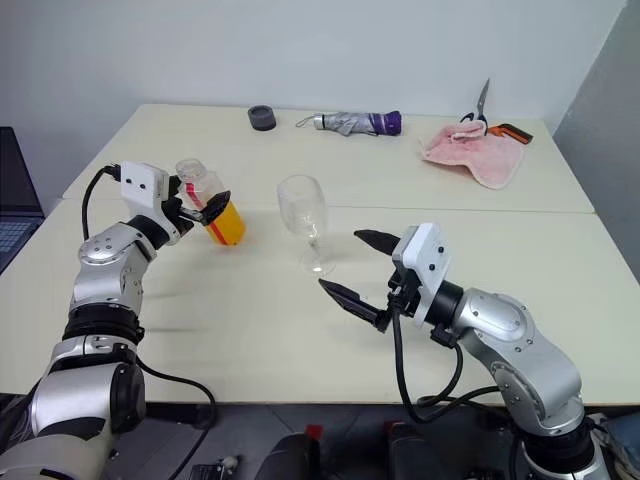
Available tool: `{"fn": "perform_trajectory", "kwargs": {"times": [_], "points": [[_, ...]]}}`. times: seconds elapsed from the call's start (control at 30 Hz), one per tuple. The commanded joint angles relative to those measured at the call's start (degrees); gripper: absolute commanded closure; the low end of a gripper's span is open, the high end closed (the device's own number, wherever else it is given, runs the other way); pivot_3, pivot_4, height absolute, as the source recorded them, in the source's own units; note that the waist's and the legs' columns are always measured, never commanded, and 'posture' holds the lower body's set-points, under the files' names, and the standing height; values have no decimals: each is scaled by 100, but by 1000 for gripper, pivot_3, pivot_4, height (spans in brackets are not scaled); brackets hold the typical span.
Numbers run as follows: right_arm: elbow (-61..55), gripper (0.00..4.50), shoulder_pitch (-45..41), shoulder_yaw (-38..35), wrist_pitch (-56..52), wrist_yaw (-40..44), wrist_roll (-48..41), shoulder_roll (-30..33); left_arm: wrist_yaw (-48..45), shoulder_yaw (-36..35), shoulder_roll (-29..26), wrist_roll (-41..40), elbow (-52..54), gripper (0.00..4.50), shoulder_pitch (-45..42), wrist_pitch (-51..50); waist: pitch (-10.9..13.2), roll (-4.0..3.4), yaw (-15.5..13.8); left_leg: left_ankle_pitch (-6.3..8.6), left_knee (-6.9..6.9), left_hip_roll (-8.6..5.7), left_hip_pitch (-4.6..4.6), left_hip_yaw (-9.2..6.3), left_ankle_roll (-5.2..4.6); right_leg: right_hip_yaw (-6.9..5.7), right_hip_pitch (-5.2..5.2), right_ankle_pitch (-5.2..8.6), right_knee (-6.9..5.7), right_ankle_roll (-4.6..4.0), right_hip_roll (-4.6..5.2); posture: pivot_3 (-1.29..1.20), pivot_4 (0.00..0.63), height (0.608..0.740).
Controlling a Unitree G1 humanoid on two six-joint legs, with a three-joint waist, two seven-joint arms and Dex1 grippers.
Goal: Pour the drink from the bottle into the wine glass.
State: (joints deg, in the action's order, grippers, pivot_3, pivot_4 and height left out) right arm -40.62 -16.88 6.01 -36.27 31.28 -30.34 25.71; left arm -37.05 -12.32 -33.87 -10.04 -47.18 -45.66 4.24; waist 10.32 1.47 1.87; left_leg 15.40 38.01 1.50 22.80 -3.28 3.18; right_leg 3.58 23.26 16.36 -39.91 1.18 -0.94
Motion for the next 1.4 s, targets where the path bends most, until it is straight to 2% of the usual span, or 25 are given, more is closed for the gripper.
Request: {"fn": "perform_trajectory", "kwargs": {"times": [0.03,0.1,0.27,0.33,0.63,1.07,1.2,1.4], "points": [[-111,0,24,-9,193,51,-12,-5,-5,17,-11,16,50,410,-157,134,0,0,-1,0,0,0,0,0,0,0,0,0,0,0,0,0,150,740],[-85,0,22,-2,215,65,-11,-1,5,29,-5,6,31,870,-175,134,0,0,-1,0,0,0,1,0,0,0,0,0,0,0,0,0,150,740],[-50,0,40,21,272,84,1,-11,10,35,8,-14,26,2466,-187,129,0,0,0,0,0,0,0,0,0,0,0,0,0,0,0,0,150,740],[-44,0,48,41,297,85,18,-17,1,28,6,-22,25,2747,-190,122,0,0,3,0,1,0,0,1,0,0,0,0,0,0,0,0,150,740],[-33,0,79,49,380,47,71,-31,8,13,64,-119,448,2808,-84,-54,0,0,2,0,2,0,1,-1,0,-1,0,0,-1,0,-1,0,150,740],[-105,0,-12,-127,405,-181,78,-162,-202,333,449,-454,2910,2811,275,-1347,-1,1,-3,-1,5,4,4,-5,1,1,0,0,-3,0,3,0,150,740],[-28,0,-143,-18,309,-298,166,-223,-291,606,392,-221,3050,2811,-4,-1132,0,1,-2,-1,5,1,3,-2,1,2,0,0,-3,0,1,0,150,740],[217,0,-395,83,245,-470,303,-387,-415,940,185,305,2710,2811,-294,-223,0,1,6,-1,4,1,2,1,1,4,2,0,-2,0,-3,0,150,740]]}}
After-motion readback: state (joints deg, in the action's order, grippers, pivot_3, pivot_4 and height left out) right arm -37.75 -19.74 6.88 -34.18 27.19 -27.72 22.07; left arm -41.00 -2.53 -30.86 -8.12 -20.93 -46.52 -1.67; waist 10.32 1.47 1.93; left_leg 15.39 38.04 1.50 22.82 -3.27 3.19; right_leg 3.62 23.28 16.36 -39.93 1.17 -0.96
